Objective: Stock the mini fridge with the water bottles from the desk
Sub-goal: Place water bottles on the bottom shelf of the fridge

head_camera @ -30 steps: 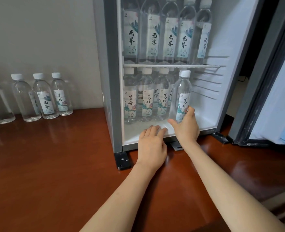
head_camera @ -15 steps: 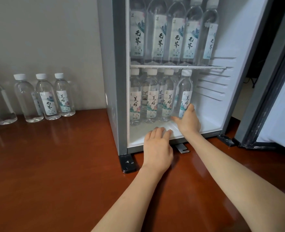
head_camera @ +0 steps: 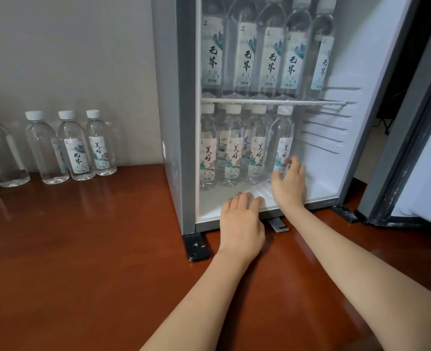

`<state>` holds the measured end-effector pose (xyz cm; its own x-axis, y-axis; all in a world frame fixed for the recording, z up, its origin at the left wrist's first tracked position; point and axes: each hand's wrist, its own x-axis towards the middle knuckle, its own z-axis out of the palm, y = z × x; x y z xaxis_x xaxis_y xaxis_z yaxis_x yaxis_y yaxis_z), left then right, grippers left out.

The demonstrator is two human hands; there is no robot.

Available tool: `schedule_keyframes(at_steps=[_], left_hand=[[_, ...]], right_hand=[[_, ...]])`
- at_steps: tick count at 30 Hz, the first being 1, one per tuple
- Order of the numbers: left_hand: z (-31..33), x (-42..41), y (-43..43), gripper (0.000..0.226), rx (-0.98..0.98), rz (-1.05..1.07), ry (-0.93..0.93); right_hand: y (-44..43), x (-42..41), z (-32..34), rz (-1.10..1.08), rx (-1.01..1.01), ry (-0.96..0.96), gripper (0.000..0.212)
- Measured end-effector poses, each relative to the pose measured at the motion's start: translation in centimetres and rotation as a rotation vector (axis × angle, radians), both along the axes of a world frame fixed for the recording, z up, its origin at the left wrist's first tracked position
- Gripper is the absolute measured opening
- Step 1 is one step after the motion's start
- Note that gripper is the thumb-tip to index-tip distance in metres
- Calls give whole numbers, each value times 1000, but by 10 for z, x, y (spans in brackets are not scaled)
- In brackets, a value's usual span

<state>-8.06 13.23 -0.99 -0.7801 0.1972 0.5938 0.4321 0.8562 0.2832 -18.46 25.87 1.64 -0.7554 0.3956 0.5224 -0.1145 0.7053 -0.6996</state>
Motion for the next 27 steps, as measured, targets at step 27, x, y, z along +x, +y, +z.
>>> schedule_keyframes(at_steps=[27], left_hand=[[-2,-2,0,49,1,1,13]], right_hand=[[4,-4,-7,109,-64,74,54]])
